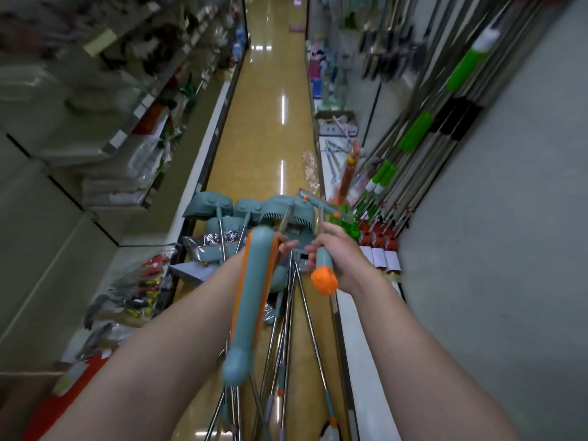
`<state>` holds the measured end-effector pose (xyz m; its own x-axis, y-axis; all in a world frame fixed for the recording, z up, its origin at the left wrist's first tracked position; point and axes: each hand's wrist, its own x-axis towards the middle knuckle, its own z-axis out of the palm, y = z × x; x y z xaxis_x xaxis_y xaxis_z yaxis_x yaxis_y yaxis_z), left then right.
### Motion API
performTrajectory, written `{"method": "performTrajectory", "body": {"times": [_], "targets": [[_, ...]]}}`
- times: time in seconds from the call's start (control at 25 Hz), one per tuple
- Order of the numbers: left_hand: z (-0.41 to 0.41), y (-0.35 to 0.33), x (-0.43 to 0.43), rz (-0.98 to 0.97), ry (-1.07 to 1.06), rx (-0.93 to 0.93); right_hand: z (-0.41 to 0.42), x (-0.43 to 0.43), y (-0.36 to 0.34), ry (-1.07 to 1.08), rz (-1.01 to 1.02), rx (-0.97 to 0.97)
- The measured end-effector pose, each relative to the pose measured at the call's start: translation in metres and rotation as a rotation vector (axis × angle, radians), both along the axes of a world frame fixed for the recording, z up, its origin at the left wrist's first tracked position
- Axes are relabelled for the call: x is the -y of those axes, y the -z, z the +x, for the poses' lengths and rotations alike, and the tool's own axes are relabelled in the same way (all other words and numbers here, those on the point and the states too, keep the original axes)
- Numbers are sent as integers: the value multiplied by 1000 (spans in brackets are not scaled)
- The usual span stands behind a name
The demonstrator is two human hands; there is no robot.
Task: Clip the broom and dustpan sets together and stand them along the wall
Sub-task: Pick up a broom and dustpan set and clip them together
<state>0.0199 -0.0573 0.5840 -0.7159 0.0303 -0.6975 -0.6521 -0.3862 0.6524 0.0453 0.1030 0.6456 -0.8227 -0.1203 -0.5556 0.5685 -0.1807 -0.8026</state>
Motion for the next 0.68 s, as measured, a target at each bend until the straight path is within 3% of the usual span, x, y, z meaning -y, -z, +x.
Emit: {"method": "performTrajectory", "body": {"times": [0.16, 0.36, 0.52, 0.68], "targets": [[40, -67, 9, -77, 130, -186, 49, 11, -70, -63, 52, -93], [102, -129, 43, 56, 83, -222, 134, 42, -138, 8, 139, -219], [129, -130, 49, 16, 53, -217, 167, 41, -156, 90, 263, -264], [172, -114, 51, 33, 34, -156, 206, 37, -175, -7, 312, -350]]}}
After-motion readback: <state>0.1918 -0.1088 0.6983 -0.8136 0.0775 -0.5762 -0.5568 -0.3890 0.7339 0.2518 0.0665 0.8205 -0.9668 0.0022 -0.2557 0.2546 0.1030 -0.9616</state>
